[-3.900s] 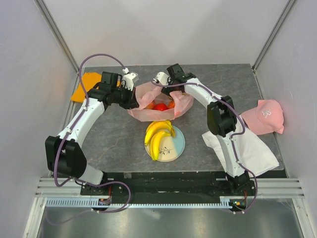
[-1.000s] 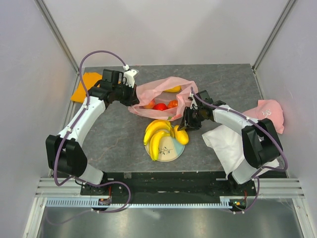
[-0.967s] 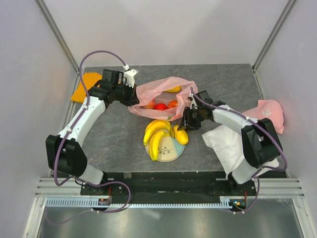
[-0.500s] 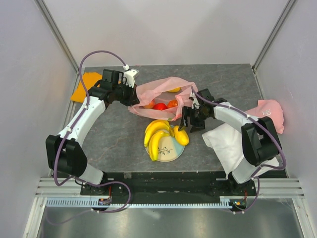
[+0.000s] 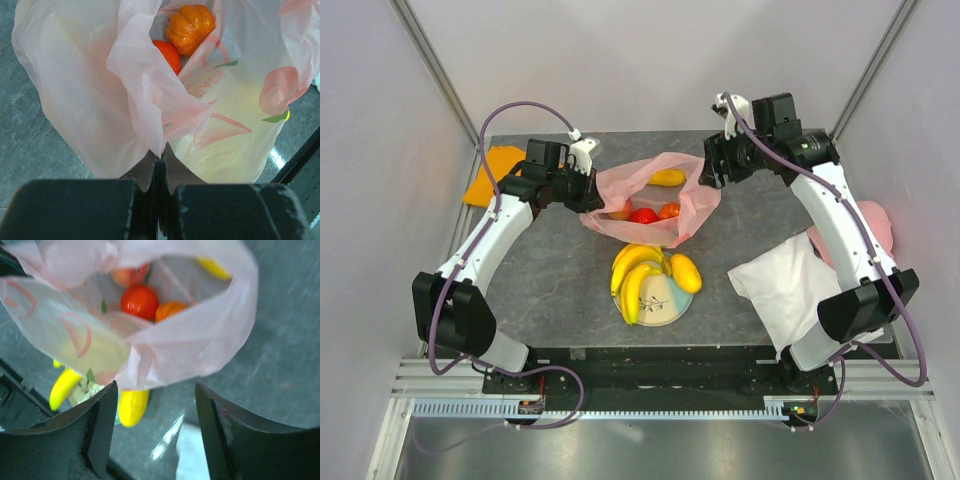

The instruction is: Take the fake fruits out of the plastic bag

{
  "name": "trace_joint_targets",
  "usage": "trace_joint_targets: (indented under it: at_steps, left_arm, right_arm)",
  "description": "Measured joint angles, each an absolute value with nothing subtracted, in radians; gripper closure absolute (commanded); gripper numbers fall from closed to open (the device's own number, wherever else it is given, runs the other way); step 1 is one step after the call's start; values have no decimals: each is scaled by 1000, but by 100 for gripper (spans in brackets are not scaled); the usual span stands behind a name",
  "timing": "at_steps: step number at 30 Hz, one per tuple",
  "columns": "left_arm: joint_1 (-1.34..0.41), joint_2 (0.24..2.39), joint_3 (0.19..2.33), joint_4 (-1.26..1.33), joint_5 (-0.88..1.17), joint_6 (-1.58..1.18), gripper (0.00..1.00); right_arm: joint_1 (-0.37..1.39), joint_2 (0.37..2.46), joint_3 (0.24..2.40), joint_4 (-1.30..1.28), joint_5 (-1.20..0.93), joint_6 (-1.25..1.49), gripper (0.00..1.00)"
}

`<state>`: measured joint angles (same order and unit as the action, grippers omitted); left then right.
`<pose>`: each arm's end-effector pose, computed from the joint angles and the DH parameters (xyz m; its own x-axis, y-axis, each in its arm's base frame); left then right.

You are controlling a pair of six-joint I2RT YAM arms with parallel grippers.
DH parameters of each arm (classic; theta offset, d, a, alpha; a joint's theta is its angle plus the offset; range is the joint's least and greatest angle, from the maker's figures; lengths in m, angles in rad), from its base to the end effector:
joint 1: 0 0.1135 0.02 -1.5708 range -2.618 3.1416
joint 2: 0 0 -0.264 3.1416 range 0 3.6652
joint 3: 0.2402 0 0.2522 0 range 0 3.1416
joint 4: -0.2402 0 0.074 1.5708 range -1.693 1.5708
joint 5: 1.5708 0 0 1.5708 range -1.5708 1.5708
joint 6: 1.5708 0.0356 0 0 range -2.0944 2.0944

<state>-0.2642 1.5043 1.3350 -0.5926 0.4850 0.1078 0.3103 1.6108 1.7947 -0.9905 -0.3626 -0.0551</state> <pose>0.3146 -0.1023 0.3220 -0.6026 0.2616 -0.7540 0.6251 0.7420 -0.2421 0.3148 0.1142 0.4036 -0.6578 -0.2650 -0.7050 -0.5563 0.8020 0.2176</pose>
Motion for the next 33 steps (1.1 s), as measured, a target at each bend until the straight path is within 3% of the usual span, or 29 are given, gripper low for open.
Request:
trace_joint_targets:
  at_steps: [2, 6, 15, 29, 33]
  left_arm:
    - [-264, 1504, 1335, -589, 492, 101, 98]
    - [-266, 1504, 1336, -586, 501, 92, 98]
    - [-266, 1505, 1359, -580, 500, 86, 99]
    - [-266, 1546, 1374, -598, 499, 88, 98]
    - [-266, 1583, 1393, -600, 496, 95, 98]
  right_arm:
    - [316, 1614, 1835, -939, -366, -80, 40]
    - [356, 1699, 1888, -812, -365, -123, 41]
    - [462, 2006, 1899, -707, -340, -181, 35]
    - [407, 2206, 1989, -619, -167, -184, 32]
    - [395, 2302, 2045, -582, -149, -203, 26]
